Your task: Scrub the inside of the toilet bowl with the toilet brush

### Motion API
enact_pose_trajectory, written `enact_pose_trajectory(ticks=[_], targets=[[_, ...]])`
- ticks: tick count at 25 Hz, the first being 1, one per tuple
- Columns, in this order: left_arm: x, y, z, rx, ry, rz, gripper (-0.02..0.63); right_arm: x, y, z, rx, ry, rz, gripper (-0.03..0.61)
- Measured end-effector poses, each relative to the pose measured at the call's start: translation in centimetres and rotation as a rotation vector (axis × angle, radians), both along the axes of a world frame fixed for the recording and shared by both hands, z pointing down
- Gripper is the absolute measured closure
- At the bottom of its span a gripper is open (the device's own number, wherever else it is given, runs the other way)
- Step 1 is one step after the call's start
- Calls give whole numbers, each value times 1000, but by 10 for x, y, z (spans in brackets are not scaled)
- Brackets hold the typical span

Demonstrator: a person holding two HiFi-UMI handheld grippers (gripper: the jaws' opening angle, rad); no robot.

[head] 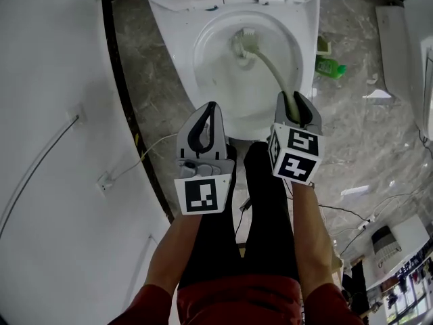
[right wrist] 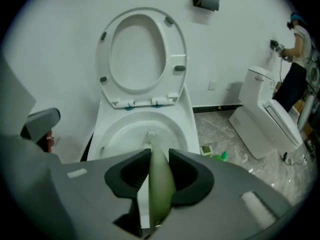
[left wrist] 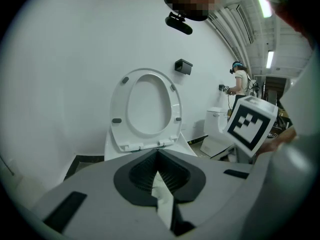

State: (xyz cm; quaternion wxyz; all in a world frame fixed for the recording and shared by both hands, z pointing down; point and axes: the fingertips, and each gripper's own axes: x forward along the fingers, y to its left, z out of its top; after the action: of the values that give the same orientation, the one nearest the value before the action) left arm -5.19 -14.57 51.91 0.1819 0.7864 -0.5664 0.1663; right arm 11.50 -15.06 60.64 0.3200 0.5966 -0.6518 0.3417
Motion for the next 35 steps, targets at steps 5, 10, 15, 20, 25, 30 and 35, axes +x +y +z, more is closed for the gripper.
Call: enact_pose_trajectory(ticks=[5,10,15,20,25,30,35], targets=[[9,-3,-2,4,3,12,609,17,5,-8,-4,-55,109,454],[14,-4,0,-5,4,19,609,14,2,37,-82,-108,167,454],[12,-2,-7,14,-1,18,607,40,17,10,-50,-165,244,454],[7,-4,-27,22,-2,-6,609,36,29,-16,15,-103,127,456],[-3,2,-83,53,-9,-19,609,12,42,-70,48,-75,17,456],[-17,10,-154,107,-11,-38,608,-11,43,-171,196,-38,-107,456],[-24,16,-234,186,9,-61,608,-21,35,-283,381,-3,-160,457]])
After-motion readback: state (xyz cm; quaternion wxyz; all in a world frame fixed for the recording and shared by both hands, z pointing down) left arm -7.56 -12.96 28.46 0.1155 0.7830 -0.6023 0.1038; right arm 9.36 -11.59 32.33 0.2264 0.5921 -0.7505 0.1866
